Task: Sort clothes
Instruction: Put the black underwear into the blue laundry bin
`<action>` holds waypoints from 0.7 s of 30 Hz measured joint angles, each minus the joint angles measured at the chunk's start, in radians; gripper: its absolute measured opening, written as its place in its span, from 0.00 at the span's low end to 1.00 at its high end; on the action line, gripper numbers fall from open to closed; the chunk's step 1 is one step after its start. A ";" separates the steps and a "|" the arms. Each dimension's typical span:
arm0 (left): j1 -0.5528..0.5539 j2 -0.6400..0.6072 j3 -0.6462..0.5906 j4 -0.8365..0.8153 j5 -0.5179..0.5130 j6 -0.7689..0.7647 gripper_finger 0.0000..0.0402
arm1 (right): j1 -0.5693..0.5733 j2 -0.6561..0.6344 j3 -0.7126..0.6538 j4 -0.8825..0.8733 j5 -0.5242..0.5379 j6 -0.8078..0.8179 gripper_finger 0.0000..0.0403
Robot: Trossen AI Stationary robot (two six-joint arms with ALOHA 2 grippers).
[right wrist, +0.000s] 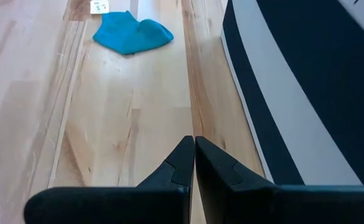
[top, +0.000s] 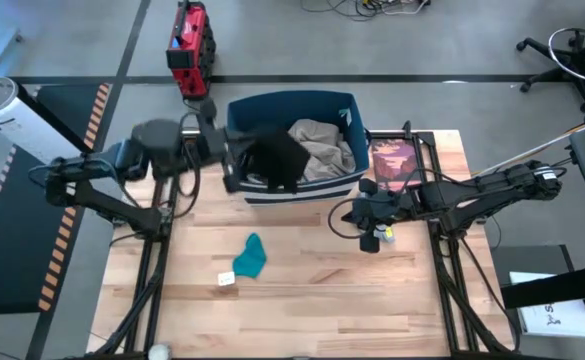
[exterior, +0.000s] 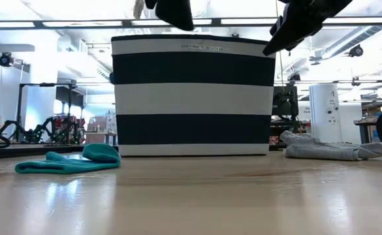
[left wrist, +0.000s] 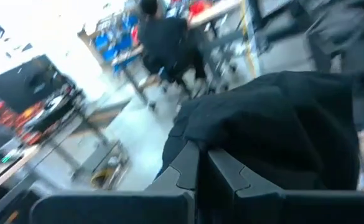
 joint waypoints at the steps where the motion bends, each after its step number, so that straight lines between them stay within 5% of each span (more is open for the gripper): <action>1: 0.026 0.020 0.039 -0.044 0.001 0.002 0.00 | 0.000 0.000 -0.003 0.000 0.000 0.000 0.00; 7: 0.173 0.140 0.188 -0.236 0.088 -0.009 0.00 | 0.000 0.000 -0.009 0.000 0.000 -0.001 0.00; 14: 0.263 0.259 0.184 -0.240 0.206 -0.013 0.00 | 0.000 0.000 -0.009 0.005 0.000 -0.006 0.00; 21: 0.274 0.359 0.177 -0.208 0.193 -0.015 0.08 | 0.000 0.000 -0.009 0.007 0.000 -0.008 0.00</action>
